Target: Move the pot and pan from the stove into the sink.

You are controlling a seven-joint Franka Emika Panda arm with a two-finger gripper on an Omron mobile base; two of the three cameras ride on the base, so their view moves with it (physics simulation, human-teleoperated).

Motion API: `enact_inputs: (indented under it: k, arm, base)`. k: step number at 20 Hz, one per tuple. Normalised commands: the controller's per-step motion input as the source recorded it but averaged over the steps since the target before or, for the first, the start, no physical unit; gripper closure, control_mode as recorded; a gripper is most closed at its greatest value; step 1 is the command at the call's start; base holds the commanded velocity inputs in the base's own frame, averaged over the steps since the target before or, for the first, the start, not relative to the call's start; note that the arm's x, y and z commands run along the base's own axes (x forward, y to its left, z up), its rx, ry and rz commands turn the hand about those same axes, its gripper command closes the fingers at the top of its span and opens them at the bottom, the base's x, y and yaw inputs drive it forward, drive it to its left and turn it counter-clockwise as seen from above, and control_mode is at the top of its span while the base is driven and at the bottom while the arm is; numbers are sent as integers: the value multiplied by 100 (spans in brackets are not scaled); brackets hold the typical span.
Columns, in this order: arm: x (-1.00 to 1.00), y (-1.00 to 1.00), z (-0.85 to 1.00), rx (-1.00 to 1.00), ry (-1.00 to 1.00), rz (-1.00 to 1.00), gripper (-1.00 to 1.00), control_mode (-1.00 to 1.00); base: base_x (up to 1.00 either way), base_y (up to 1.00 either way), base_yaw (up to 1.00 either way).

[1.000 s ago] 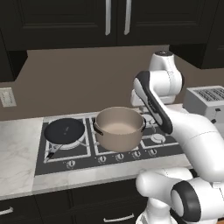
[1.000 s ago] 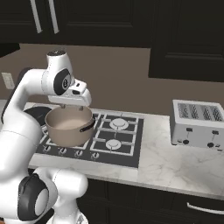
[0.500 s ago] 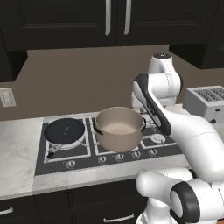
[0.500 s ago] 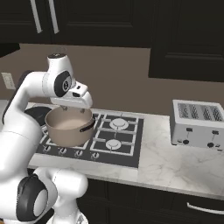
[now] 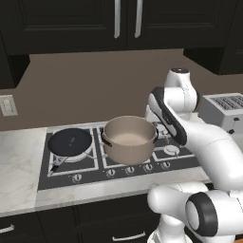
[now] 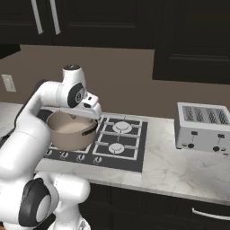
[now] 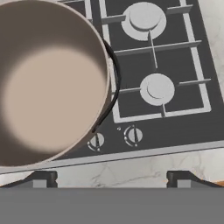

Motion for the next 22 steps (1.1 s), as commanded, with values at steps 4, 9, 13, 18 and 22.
enact_inputs:
  k: [4, 9, 13, 18, 22]
  arm:
    - [38, -5, -28, 6, 2, -3, -100, -100]
    - [36, -3, -23, 3, 0, -3, -100, -100]
    - [31, 0, -26, 0, 0, -1, -100, -100]
    - [26, 0, -29, 0, 0, -1, -100, -100]
    - [26, 0, -30, 0, 0, -2, -100, -100]
  base:
    - [0, 0, 0]
    - [0, 0, 0]
    - [0, 0, 0]
    - [0, 0, 0]
    - [0, 0, 0]
